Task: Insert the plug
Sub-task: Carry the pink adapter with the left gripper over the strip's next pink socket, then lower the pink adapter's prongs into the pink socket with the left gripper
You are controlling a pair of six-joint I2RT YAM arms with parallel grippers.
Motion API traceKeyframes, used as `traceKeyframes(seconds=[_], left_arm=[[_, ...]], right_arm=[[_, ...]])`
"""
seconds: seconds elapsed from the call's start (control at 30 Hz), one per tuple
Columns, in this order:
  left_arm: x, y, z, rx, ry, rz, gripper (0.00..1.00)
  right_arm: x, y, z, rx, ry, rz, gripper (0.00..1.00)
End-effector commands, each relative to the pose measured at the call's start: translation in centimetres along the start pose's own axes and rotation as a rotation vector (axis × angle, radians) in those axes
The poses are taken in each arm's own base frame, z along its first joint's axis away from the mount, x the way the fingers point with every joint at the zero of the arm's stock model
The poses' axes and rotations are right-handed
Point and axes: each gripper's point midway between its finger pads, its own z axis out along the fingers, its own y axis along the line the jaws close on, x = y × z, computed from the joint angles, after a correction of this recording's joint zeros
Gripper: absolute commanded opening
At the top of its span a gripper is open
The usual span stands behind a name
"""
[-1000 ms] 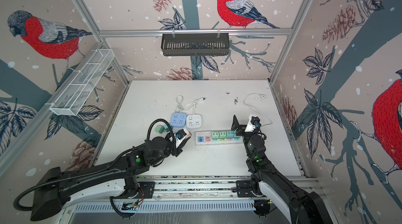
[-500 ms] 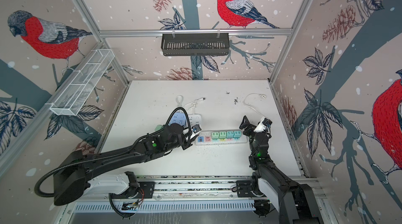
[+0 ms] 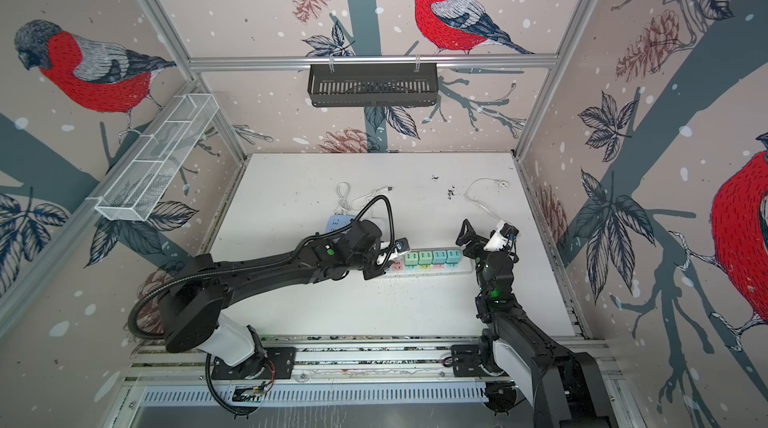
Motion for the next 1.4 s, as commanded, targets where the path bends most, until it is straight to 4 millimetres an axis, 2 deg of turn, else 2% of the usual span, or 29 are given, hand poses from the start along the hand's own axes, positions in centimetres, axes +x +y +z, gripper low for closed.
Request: traceKeyframes(seconds=[0.0,0.2,0.43,1.07,1.37], left_arm=[[0.7,-0.6,0.9,0.055,0.056,0.054,0.0],[0.9,-0.9,2.5,0.111,0.109,0.069,0.0],[1.1,-1.2,3.3,0.153,0.139,0.075,0.0],[0.2,-0.7,4.1,0.181,0.077,0.071,0.0],[1.1,-1.1,5.2,0.218,0.11,0.063,0.0]], right_arm=[[-0.3,0.5,0.0,-0.022,-0.01,0.0,1.0],[-0.3,0.4,-0.1,-0.021,-0.013,0.0,1.0],[-0.3,0.4,-0.1,-0.022,-0.01,-0.001,1.0],[-0.3,0.4,-0.2,-0.023,-0.014,0.0,1.0],[-0.3,0.4,-0.3,-0.024,-0.018,0.0,1.0]])
